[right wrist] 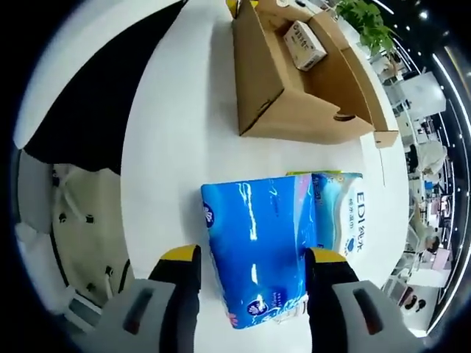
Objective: Operate the shoe box by opening the lid, removing the specified soft item, and placing it in the target area until the item is outside and the box remains undamaged.
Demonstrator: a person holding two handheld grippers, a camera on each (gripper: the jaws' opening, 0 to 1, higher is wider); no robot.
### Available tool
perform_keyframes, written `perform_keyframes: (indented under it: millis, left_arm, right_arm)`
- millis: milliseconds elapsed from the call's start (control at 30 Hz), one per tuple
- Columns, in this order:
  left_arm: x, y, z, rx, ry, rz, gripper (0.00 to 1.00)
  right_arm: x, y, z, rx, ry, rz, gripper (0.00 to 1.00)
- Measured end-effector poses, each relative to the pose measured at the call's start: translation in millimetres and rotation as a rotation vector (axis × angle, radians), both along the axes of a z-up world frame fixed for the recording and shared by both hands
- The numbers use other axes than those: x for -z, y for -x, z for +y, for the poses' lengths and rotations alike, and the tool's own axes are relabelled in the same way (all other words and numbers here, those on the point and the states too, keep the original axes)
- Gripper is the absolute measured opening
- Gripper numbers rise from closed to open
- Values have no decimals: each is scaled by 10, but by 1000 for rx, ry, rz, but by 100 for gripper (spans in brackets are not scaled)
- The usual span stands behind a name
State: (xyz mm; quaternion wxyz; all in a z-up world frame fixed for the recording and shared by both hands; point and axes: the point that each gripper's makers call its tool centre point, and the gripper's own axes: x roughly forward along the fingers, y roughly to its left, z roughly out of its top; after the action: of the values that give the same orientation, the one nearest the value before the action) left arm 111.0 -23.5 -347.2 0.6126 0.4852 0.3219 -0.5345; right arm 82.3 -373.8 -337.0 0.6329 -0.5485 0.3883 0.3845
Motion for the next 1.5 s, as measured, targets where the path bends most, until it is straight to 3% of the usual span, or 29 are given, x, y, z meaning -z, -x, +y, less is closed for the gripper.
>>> perform_keyframes:
  millis: [233, 400, 733, 900, 1067, 1100, 1167, 1233, 1267, 1400, 1500]
  left_arm:
    - [2, -5, 4, 3, 0, 7, 7]
    - [1, -2, 8, 4, -1, 16, 7]
    - [-3, -2, 3, -6, 3, 5, 8]
    - [-4, 1, 1, -1, 8, 5, 8]
    - [-12, 3, -3, -12, 15, 23, 7]
    - [-18, 3, -5, -14, 24, 32, 7]
    - [-42, 23, -48, -43, 95, 85, 7]
    - [-59, 20, -56, -63, 127, 114, 5]
    - [-69, 24, -67, -59, 142, 130, 4]
    - [-66, 33, -64, -30, 134, 137, 3]
    - [-62, 32, -64, -28, 126, 133, 3]
  right_arm:
    - [-81, 20, 46, 35, -9, -6, 59]
    - [-308, 114, 271, 108, -112, -40, 62]
    - [-498, 238, 446, 184, -183, -44, 63]
    - [-612, 146, 522, 321, -271, -72, 65]
    - [-816, -19, 784, 409, -417, -117, 61]
    - [-848, -31, 860, 453, -466, -104, 61]
    - [-908, -98, 870, 537, -500, -137, 62]
    - [-924, -89, 906, 582, -539, -130, 65]
    - [-942, -70, 955, 672, -608, -113, 66]
    - [-972, -96, 1020, 799, -743, -101, 68]
    - [-967, -124, 994, 794, -729, -122, 76]
